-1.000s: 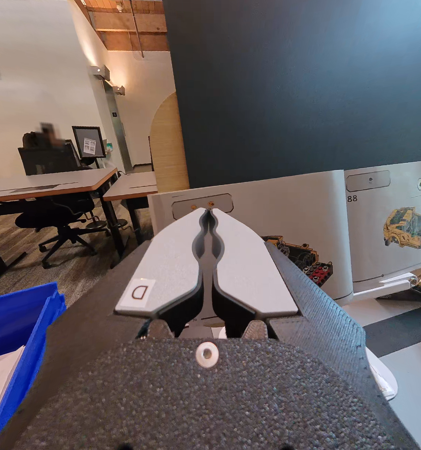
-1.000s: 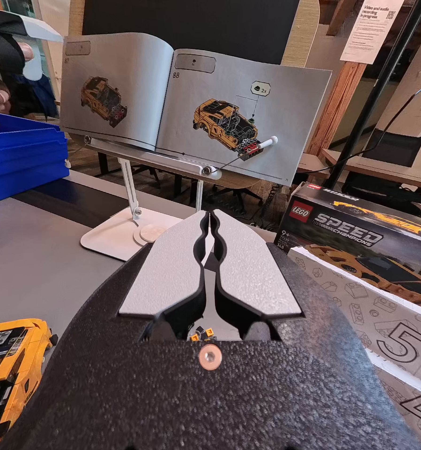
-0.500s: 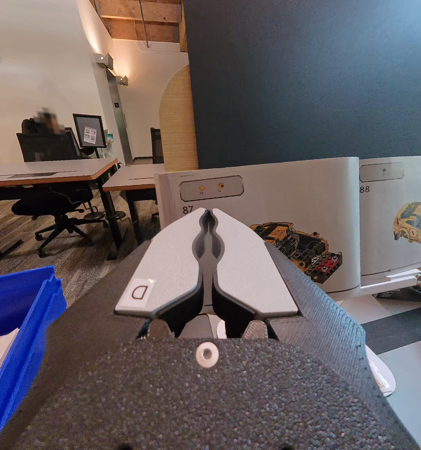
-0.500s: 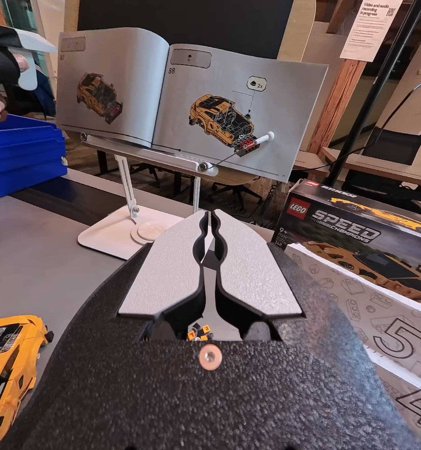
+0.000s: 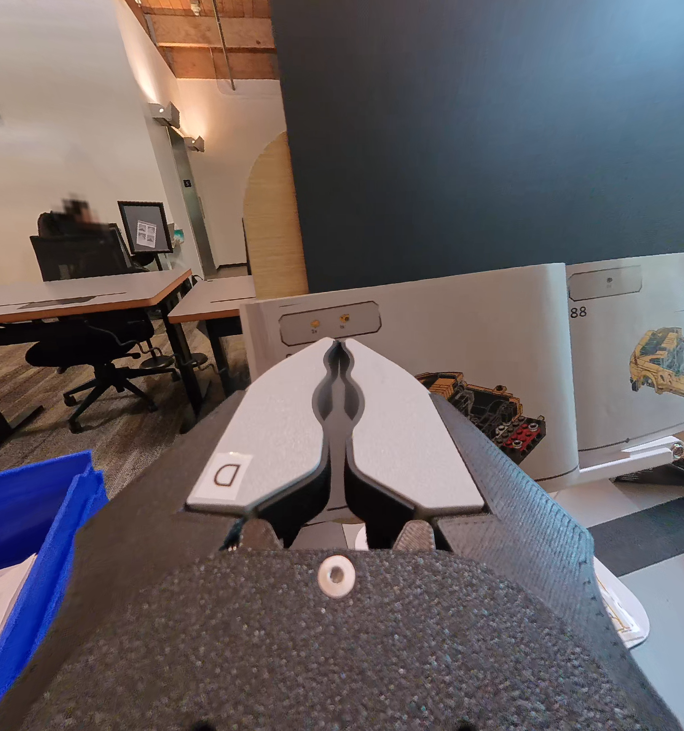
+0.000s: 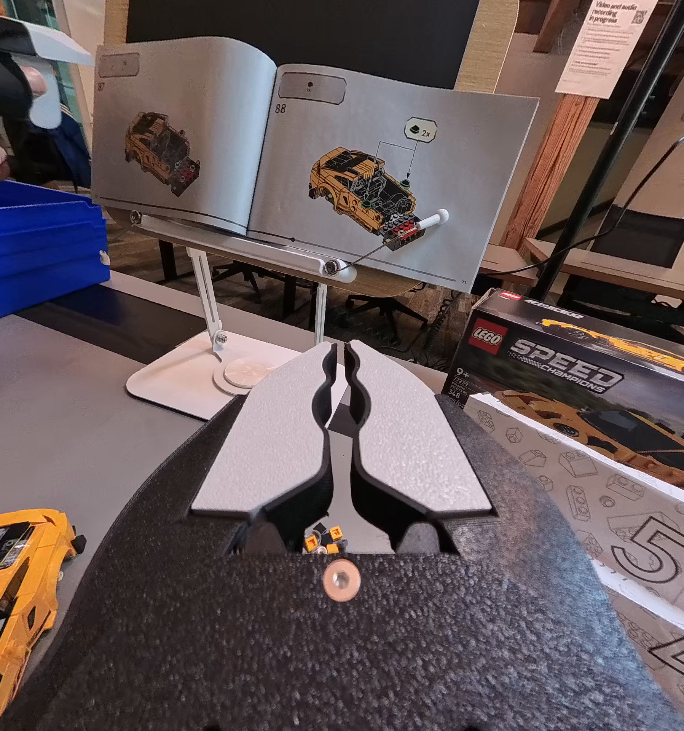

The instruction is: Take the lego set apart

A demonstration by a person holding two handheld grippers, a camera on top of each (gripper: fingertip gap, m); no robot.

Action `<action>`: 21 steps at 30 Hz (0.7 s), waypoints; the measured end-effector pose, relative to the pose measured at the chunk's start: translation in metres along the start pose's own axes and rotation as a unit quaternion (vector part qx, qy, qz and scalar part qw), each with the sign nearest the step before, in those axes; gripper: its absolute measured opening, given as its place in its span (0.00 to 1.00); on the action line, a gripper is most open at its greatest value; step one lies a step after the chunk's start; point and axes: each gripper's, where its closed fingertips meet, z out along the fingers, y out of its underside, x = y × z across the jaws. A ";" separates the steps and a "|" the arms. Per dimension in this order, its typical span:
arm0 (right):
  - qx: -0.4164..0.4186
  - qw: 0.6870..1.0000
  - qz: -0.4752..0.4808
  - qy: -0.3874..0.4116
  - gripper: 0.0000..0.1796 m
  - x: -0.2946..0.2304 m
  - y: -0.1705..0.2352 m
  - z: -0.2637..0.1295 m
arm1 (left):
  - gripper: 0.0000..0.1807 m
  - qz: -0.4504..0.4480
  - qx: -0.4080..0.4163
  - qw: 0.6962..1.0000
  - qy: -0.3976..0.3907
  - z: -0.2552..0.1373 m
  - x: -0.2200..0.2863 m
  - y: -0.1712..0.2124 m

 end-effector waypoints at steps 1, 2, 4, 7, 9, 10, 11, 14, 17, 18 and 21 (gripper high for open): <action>0.000 1.000 0.000 0.000 0.02 0.000 0.000 0.000 | 0.00 -0.001 0.000 1.000 0.001 0.000 0.002 0.001; 0.000 1.000 0.000 0.000 0.02 0.000 0.000 0.000 | 0.00 -0.001 -0.001 1.000 0.002 0.000 0.003 0.001; 0.001 1.000 0.000 -0.001 0.02 0.000 -0.001 -0.001 | 0.00 0.000 -0.002 1.000 0.003 0.001 0.006 0.002; 0.004 1.000 0.000 -0.002 0.02 0.000 -0.001 -0.002 | 0.00 0.001 -0.001 1.000 0.006 0.001 0.012 0.000; 0.005 1.000 0.002 -0.003 0.02 0.001 -0.002 -0.003 | 0.00 0.004 0.000 1.000 0.009 0.002 0.017 -0.001; 0.006 1.000 0.003 -0.003 0.02 0.001 -0.003 -0.003 | 0.00 0.005 -0.001 1.000 0.012 0.002 0.021 -0.001; 0.007 1.000 0.004 -0.003 0.02 0.002 -0.003 -0.003 | 0.00 0.005 -0.001 1.000 0.015 0.002 0.025 -0.001; 0.012 1.000 0.006 -0.003 0.02 0.003 -0.006 -0.005 | 0.00 0.011 -0.003 1.000 0.023 0.004 0.038 -0.001; 0.017 1.000 0.007 -0.003 0.02 0.005 -0.010 -0.007 | 0.00 0.014 -0.001 1.000 0.027 0.005 0.049 -0.003; 0.018 1.000 0.007 -0.002 0.02 0.005 -0.011 -0.007 | 0.00 0.012 -0.001 0.999 0.029 0.006 0.053 -0.004; 0.022 1.000 0.008 -0.001 0.02 0.007 -0.013 -0.008 | 0.00 0.011 0.000 0.999 0.036 0.008 0.063 -0.006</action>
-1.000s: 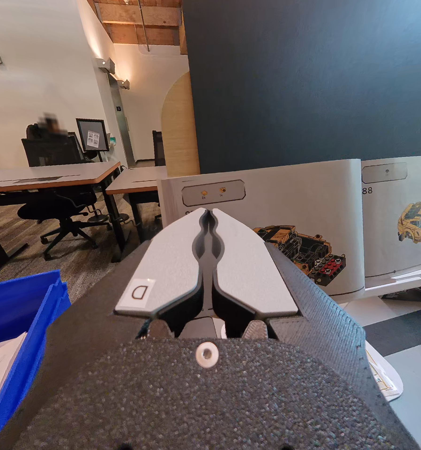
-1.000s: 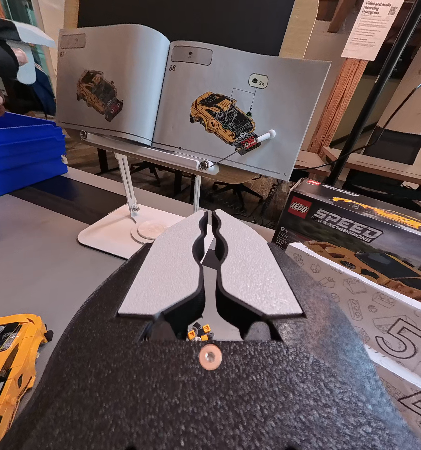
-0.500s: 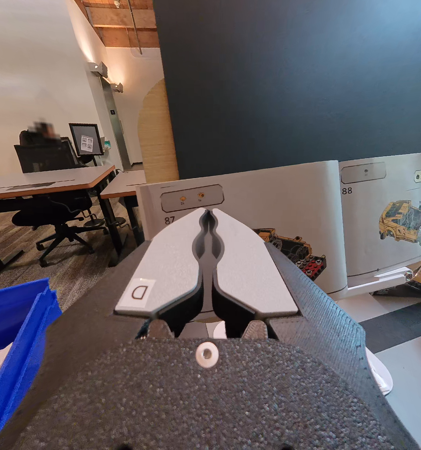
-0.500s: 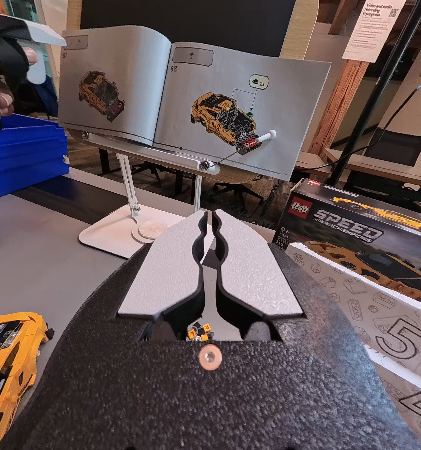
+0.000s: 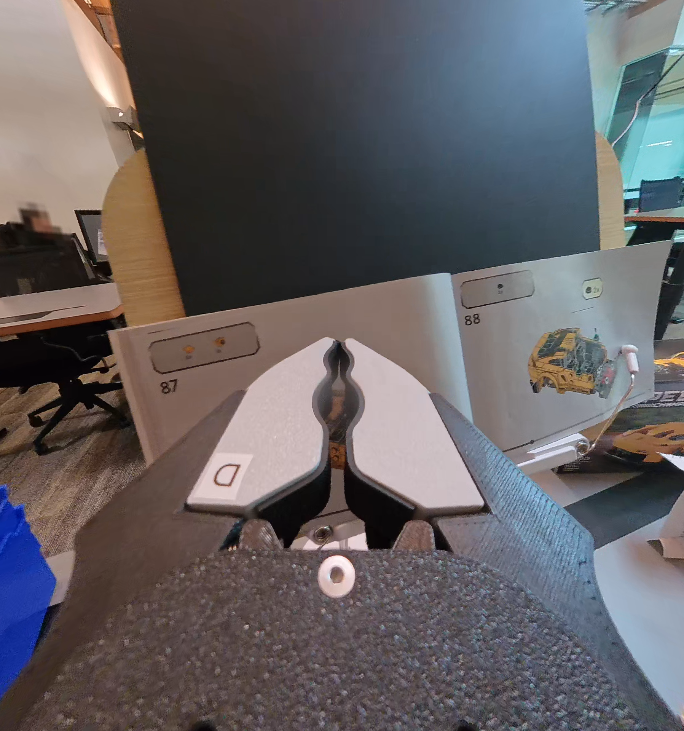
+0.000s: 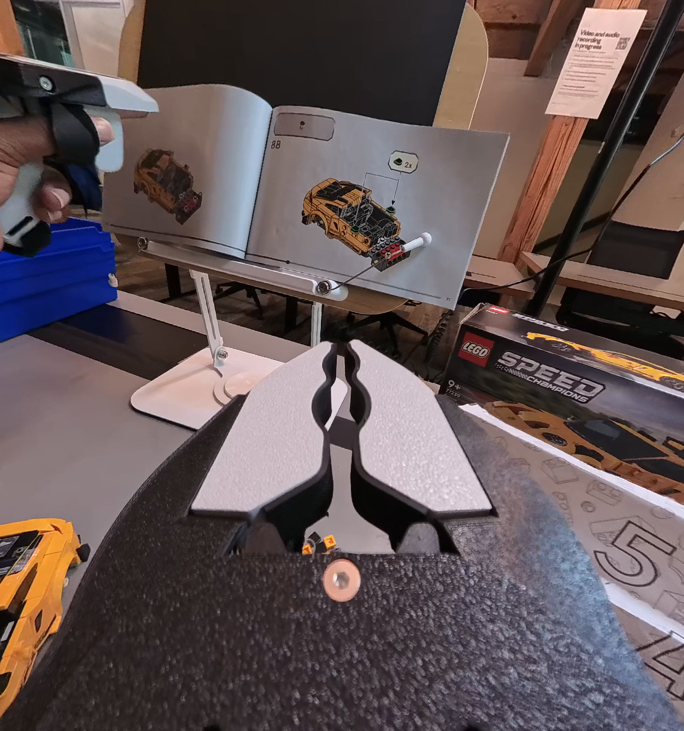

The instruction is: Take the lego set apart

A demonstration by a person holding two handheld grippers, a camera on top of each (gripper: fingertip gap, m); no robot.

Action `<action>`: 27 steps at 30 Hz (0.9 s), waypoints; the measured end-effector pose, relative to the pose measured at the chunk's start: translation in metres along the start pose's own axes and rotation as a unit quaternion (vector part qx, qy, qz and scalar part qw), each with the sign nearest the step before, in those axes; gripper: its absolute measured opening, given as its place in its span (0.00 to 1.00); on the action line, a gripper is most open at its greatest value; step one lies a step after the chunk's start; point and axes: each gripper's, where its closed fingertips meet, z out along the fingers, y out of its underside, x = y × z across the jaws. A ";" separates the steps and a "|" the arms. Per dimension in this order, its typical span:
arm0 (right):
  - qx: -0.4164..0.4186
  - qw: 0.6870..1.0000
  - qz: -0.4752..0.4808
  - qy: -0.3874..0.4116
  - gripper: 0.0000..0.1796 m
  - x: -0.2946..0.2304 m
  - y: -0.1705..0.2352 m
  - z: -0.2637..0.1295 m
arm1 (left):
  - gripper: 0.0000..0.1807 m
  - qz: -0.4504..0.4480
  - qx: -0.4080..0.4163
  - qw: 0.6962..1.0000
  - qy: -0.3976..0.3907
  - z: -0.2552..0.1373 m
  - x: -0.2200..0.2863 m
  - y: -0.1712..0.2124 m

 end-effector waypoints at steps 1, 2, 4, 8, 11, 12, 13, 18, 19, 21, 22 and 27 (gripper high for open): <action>0.001 1.000 0.001 0.000 0.02 0.001 -0.001 0.000 | 0.00 0.002 0.001 1.000 0.002 0.001 0.004 -0.001; 0.003 1.000 0.001 0.000 0.02 0.001 -0.002 0.000 | 0.00 0.003 0.001 1.000 0.005 0.003 0.008 -0.001; 0.005 1.000 0.002 0.000 0.02 0.002 -0.003 -0.001 | 0.00 0.006 0.002 1.000 0.011 0.005 0.017 -0.002; 0.008 1.000 0.003 0.000 0.02 0.002 -0.005 -0.001 | 0.00 0.015 0.005 1.000 0.023 0.009 0.035 -0.005; 0.009 1.000 0.004 0.000 0.02 0.003 -0.006 -0.002 | 0.00 0.016 0.006 0.999 0.031 0.013 0.046 -0.006; 0.011 1.000 0.004 0.000 0.02 0.003 -0.007 -0.002 | 0.00 0.016 0.006 0.999 0.033 0.014 0.049 -0.007; 0.012 1.000 0.003 0.000 0.02 0.003 -0.007 -0.002 | 0.00 0.018 0.006 0.999 0.035 0.015 0.053 -0.007; 0.018 1.000 0.001 0.000 0.02 0.003 -0.011 -0.003 | 0.00 0.027 0.003 0.998 0.056 0.025 0.076 -0.011; 0.018 1.000 0.001 0.000 0.02 0.004 -0.011 -0.003 | 0.00 0.026 0.002 0.998 0.061 0.026 0.081 -0.012; 0.019 1.000 0.002 0.000 0.02 0.005 -0.012 -0.004 | 0.00 0.019 0.002 0.998 0.068 0.029 0.088 -0.014; 0.019 1.000 0.004 0.000 0.02 0.005 -0.013 -0.004 | 0.00 0.016 0.003 0.997 0.070 0.029 0.090 -0.016; 0.009 1.000 0.019 -0.014 0.02 0.004 -0.010 -0.005 | 0.00 -0.004 -0.003 0.994 0.108 0.015 0.100 -0.015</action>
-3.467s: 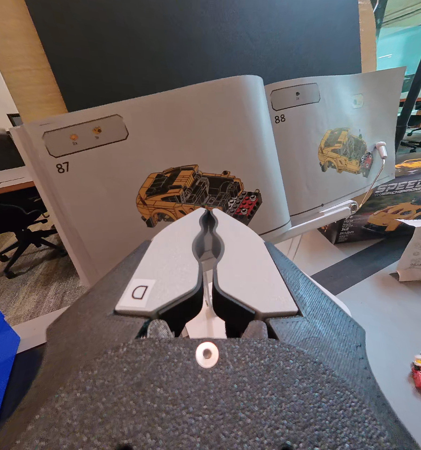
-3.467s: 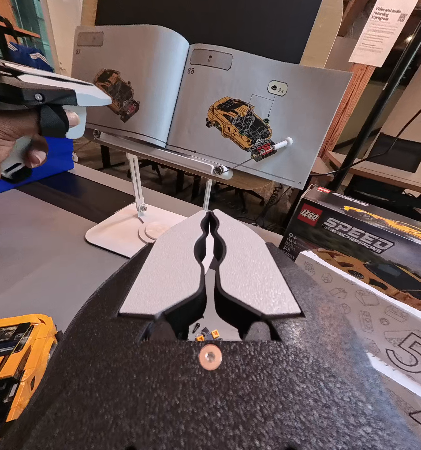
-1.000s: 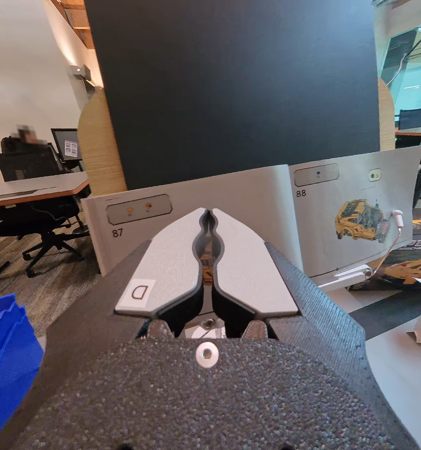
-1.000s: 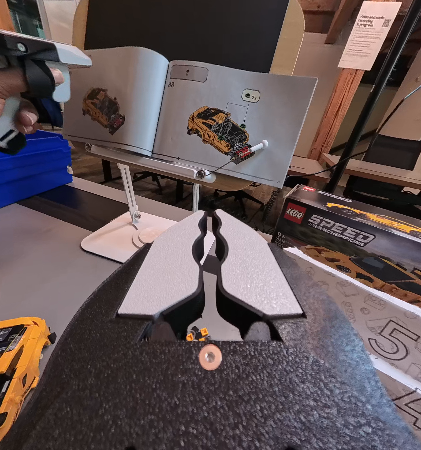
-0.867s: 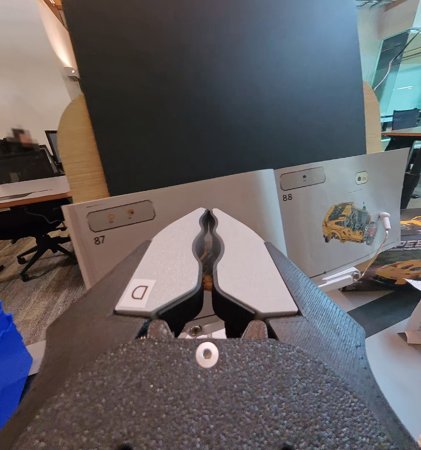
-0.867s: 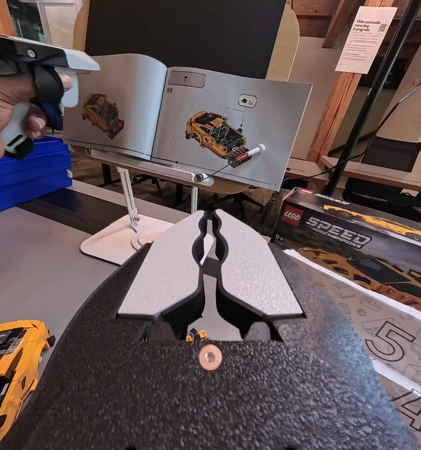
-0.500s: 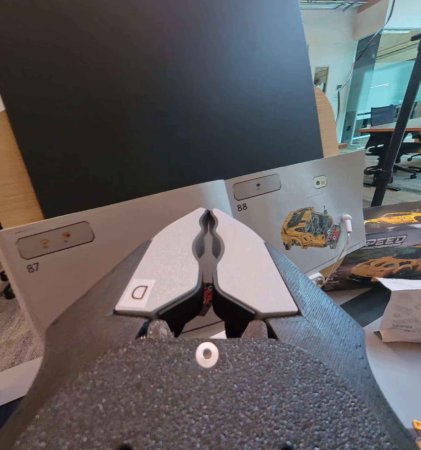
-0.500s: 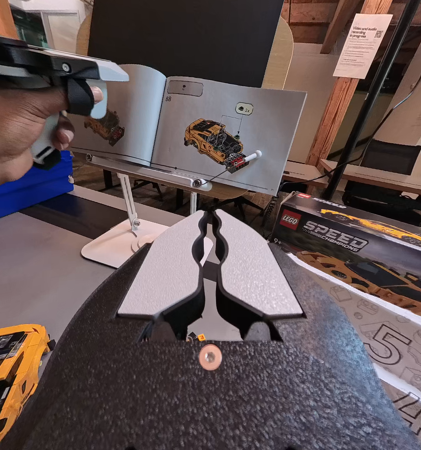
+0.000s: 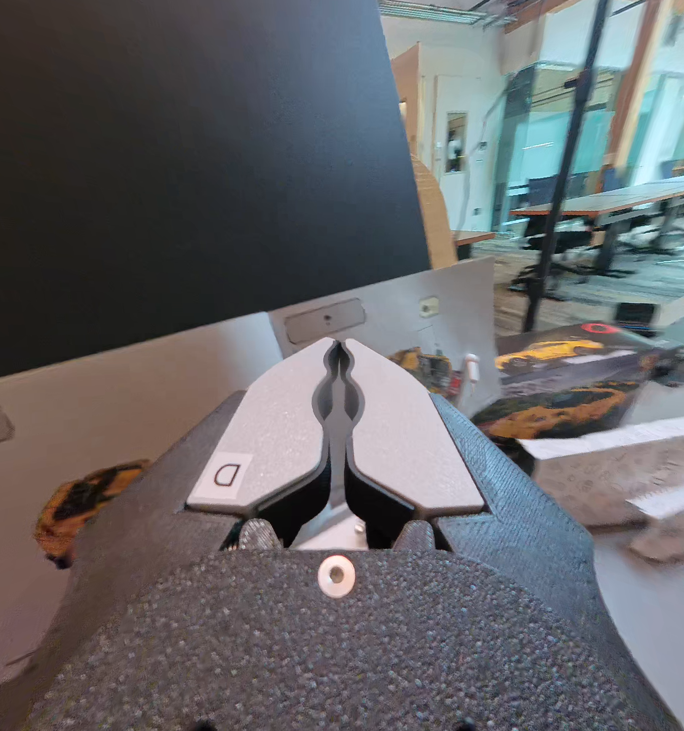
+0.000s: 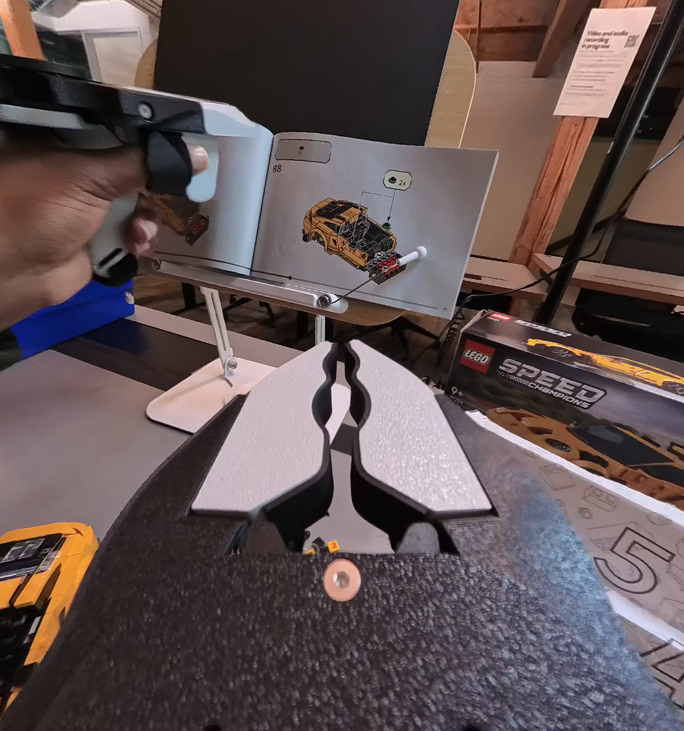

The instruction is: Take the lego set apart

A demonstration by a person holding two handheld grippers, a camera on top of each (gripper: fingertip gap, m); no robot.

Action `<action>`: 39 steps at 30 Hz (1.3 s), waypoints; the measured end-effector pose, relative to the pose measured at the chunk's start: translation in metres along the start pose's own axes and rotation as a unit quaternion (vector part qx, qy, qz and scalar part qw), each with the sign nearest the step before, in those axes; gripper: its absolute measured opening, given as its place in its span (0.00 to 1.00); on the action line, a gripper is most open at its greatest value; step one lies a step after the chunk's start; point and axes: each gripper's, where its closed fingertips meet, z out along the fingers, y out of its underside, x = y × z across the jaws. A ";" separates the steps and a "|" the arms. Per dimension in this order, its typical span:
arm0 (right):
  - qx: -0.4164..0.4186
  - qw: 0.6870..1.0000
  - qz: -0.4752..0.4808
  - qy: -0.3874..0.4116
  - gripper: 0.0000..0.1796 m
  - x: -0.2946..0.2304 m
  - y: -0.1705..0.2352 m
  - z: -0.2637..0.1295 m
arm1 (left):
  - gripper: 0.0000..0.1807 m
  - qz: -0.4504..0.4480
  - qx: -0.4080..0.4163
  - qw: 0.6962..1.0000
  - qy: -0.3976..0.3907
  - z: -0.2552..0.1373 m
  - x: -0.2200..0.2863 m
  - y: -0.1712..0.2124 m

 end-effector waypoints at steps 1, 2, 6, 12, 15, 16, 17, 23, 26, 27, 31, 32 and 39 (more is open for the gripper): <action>-0.004 1.000 0.001 -0.005 0.02 -0.001 0.001 0.000 | 0.00 -0.024 -0.003 0.999 0.034 -0.007 0.009 0.001; -0.011 1.000 0.001 -0.010 0.02 -0.002 0.003 0.001 | 0.00 -0.048 -0.001 0.997 0.065 -0.017 0.017 -0.001; -0.018 1.000 0.003 -0.017 0.02 -0.005 0.008 0.003 | 0.00 -0.065 0.000 0.993 0.098 -0.058 0.021 -0.001; -0.060 0.994 -0.014 -0.090 0.04 -0.034 0.017 0.004 | 0.04 -0.006 -0.073 0.987 0.143 -0.129 0.035 0.051; -0.102 0.985 -0.001 -0.143 0.08 -0.052 0.025 0.004 | 0.09 0.005 -0.113 0.981 0.156 -0.158 0.039 0.079; -0.106 0.982 0.001 -0.155 0.08 -0.056 0.024 0.003 | 0.10 0.007 -0.120 0.979 0.162 -0.167 0.042 0.085; -0.105 0.981 -0.002 -0.164 0.08 -0.059 0.021 0.001 | 0.11 0.008 -0.128 0.977 0.169 -0.175 0.045 0.090; -0.164 0.950 -0.014 -0.266 0.08 -0.094 0.028 -0.031 | 0.17 0.034 -0.177 0.959 0.221 -0.216 0.075 0.128; -0.235 0.921 -0.040 -0.309 0.08 -0.117 0.067 -0.062 | 0.19 0.057 -0.197 0.948 0.245 -0.223 0.090 0.154; -0.254 0.912 -0.045 -0.318 0.08 -0.124 0.079 -0.071 | 0.20 0.062 -0.210 0.941 0.256 -0.224 0.095 0.163; -0.308 0.894 -0.040 -0.324 0.09 -0.146 0.117 -0.090 | 0.22 0.086 -0.249 0.924 0.278 -0.223 0.107 0.193; -0.318 0.891 -0.035 -0.322 0.10 -0.149 0.123 -0.090 | 0.22 0.085 -0.256 0.921 0.282 -0.224 0.109 0.198; -0.349 0.887 -0.001 -0.304 0.08 -0.156 0.136 -0.082 | 0.21 0.116 -0.288 0.909 0.278 -0.228 0.112 0.224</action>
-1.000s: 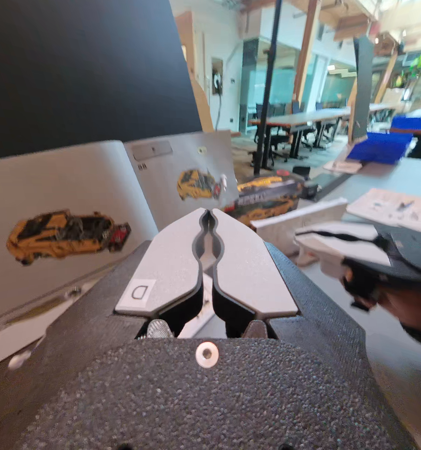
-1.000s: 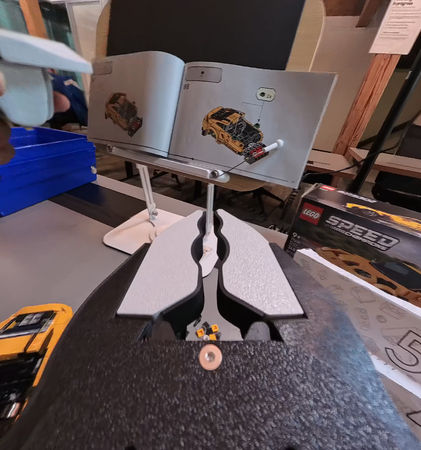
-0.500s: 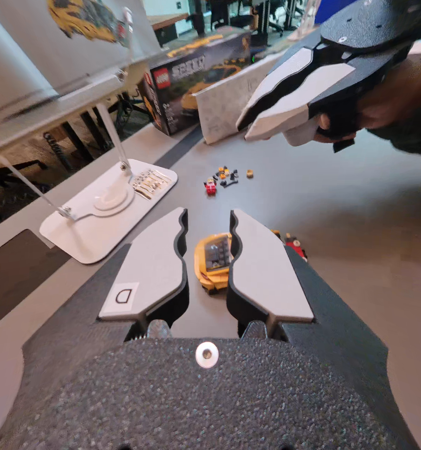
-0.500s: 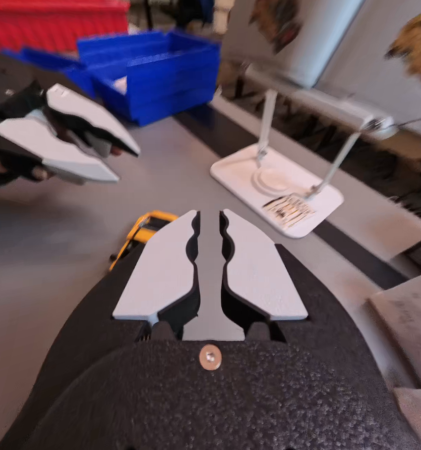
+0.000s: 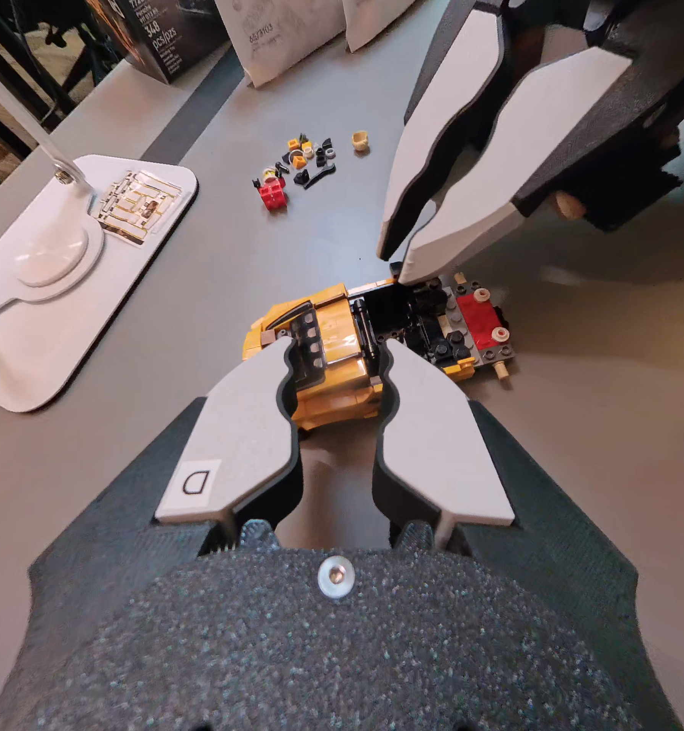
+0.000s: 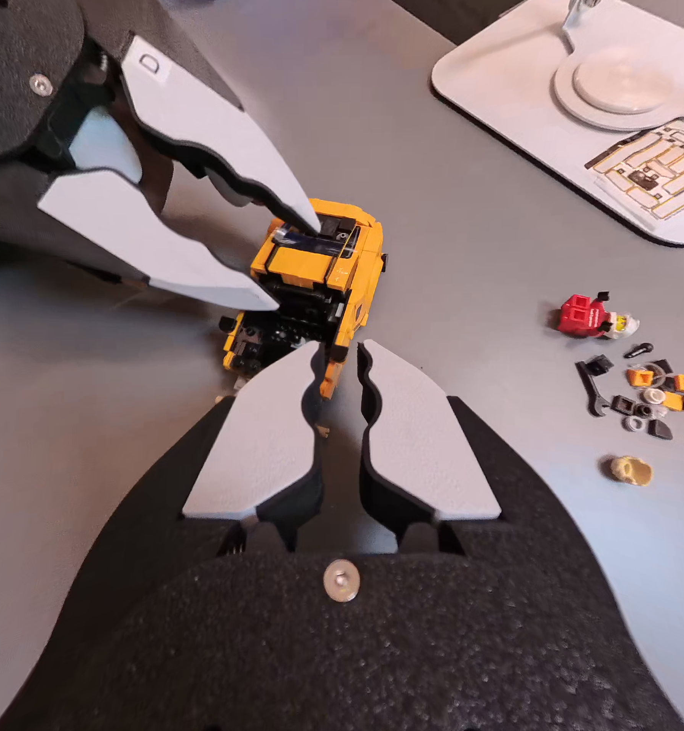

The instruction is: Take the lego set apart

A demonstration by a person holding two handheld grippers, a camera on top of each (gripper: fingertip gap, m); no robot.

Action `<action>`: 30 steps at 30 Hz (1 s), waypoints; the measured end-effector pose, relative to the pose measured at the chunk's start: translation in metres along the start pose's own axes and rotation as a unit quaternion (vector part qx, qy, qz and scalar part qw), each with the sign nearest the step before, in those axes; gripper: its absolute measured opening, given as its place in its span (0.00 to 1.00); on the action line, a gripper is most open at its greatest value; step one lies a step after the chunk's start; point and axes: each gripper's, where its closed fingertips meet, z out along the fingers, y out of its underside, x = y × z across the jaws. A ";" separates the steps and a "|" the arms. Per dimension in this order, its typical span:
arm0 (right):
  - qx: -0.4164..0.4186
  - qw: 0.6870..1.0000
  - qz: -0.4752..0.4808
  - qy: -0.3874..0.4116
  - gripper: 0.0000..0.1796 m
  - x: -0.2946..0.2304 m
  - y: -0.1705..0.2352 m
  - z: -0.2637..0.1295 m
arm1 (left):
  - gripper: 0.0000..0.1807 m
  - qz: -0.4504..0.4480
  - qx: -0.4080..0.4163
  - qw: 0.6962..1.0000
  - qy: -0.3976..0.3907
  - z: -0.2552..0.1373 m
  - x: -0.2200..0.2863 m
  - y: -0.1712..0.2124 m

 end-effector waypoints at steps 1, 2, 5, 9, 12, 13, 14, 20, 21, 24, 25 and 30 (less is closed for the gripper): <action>-0.002 1.000 0.002 0.008 0.07 0.002 0.000 0.001 | 0.21 0.004 0.001 1.000 -0.004 0.001 0.000 0.000; -0.006 1.000 0.001 0.011 0.07 0.002 0.001 0.002 | 0.21 0.005 0.000 1.000 -0.006 0.001 0.000 0.000; -0.010 1.000 -0.010 0.017 0.05 0.001 0.003 0.002 | 0.21 0.003 0.000 1.000 -0.011 0.001 -0.001 0.000; -0.006 0.999 -0.022 0.026 0.04 0.002 0.002 0.002 | 0.21 -0.002 -0.010 1.000 -0.023 0.001 -0.001 0.000; 0.007 0.997 -0.067 0.037 0.04 0.001 0.000 0.001 | 0.21 -0.002 -0.025 0.999 -0.031 0.000 0.000 0.001; 0.013 0.995 -0.093 0.044 0.04 0.000 0.000 0.001 | 0.21 -0.002 -0.029 0.999 -0.034 0.000 0.000 0.001; 0.017 0.991 -0.118 0.053 0.04 0.000 0.000 0.001 | 0.21 -0.001 -0.032 0.999 -0.036 0.000 0.000 0.001; 0.046 0.974 -0.207 0.084 0.04 0.000 -0.008 -0.006 | 0.21 -0.002 -0.040 0.999 -0.037 0.001 0.000 0.001; 0.046 0.976 -0.201 0.076 0.04 -0.002 -0.007 -0.006 | 0.21 -0.003 -0.039 0.999 -0.037 0.001 0.000 0.001; 0.073 0.980 -0.179 0.049 0.04 -0.005 -0.012 -0.012 | 0.21 -0.007 -0.035 0.999 -0.035 0.001 0.000 0.001; 0.091 0.981 -0.167 0.035 0.04 -0.006 -0.016 -0.017 | 0.21 -0.007 -0.033 0.999 -0.036 0.001 0.000 0.001; 0.189 0.976 -0.042 -0.100 0.04 -0.016 -0.035 -0.043 | 0.21 -0.012 -0.024 0.999 -0.030 0.001 0.000 0.000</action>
